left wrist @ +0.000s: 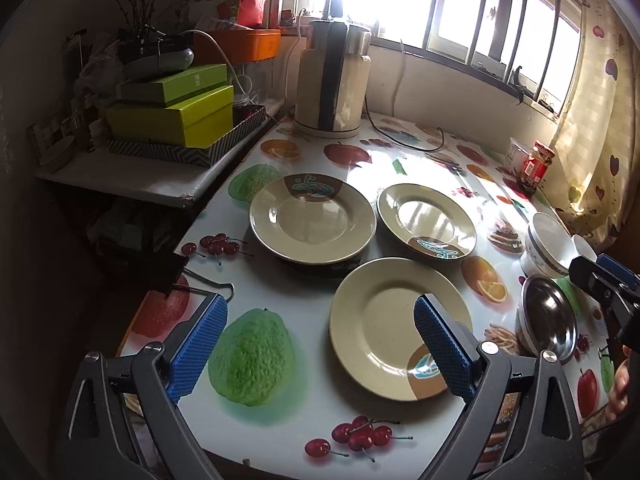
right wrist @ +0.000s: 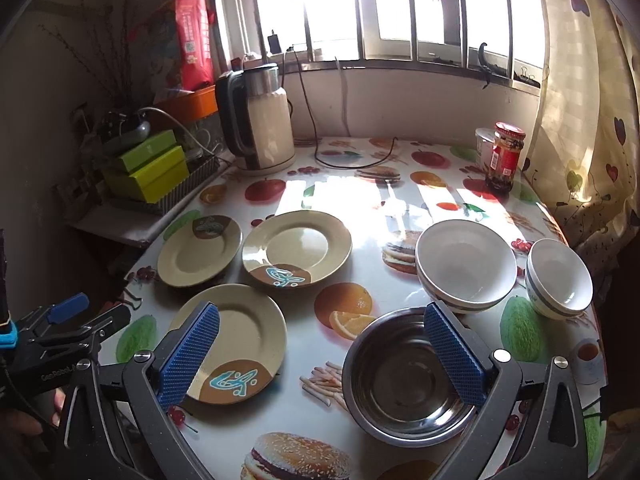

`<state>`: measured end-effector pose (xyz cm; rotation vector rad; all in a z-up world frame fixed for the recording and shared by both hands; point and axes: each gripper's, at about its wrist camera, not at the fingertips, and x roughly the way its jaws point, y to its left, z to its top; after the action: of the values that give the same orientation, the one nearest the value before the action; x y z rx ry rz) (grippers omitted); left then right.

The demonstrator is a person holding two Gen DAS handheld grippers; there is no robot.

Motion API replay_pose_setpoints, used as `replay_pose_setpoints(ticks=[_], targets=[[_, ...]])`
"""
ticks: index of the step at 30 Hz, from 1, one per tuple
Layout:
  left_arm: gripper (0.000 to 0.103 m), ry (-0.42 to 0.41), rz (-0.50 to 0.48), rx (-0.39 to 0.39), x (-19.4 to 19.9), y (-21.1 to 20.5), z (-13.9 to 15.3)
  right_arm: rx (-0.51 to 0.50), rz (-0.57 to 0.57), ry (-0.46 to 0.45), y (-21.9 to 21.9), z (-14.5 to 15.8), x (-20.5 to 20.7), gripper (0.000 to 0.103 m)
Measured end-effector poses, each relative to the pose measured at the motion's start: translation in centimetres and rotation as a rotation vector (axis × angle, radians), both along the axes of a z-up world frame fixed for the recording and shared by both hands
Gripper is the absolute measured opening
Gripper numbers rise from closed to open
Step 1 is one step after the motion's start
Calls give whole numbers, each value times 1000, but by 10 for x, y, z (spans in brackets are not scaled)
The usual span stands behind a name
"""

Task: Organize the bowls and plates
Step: 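Move the left tool toward a cream plate while the right tool approaches another cream plate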

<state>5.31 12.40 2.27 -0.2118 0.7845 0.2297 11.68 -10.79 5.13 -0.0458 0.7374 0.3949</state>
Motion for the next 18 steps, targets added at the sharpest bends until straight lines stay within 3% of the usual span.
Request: replay_pose_setpoints(ticks=[7, 9, 18], targets=[[82, 26, 38, -31, 24, 34, -2, 19, 77, 58, 40, 0, 43, 103], [77, 35, 41, -48, 30, 41, -3, 11, 97, 63, 52, 0, 54, 98], [76, 69, 86, -125, 57, 75, -16, -6, 171, 146, 94, -12, 106, 78]])
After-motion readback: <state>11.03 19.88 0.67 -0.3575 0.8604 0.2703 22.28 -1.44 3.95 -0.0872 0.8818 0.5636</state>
